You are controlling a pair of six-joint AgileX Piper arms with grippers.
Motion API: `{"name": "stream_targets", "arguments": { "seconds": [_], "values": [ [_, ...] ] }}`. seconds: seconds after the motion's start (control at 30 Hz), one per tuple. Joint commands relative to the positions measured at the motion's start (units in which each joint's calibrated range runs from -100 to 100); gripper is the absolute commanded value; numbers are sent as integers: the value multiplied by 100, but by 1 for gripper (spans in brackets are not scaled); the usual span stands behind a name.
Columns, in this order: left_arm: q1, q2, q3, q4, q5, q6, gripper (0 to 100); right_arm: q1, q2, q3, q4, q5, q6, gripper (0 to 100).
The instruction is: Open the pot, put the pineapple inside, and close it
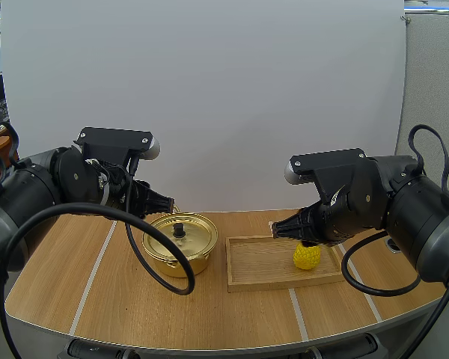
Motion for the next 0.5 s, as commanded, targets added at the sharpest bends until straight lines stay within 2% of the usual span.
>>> {"name": "stream_targets", "arguments": {
  "seconds": [0.0, 0.2, 0.33, 0.47],
  "values": [
    [7, 3, -49, 180, 174, 165, 100, -19, -4, -36, 371, -156, -11, 100],
    [7, 3, -49, 189, 274, 254, 100, -19, -4, -36, 411, -177, -11, 100],
    [7, 78, -49, 21, 132, 804, 100, -19, -4, -36, 411, -177, -11, 100],
    [7, 449, -49, -493, -99, 1535, 100, -19, -4, -36, 411, -194, -11, 100]
  ]
}}
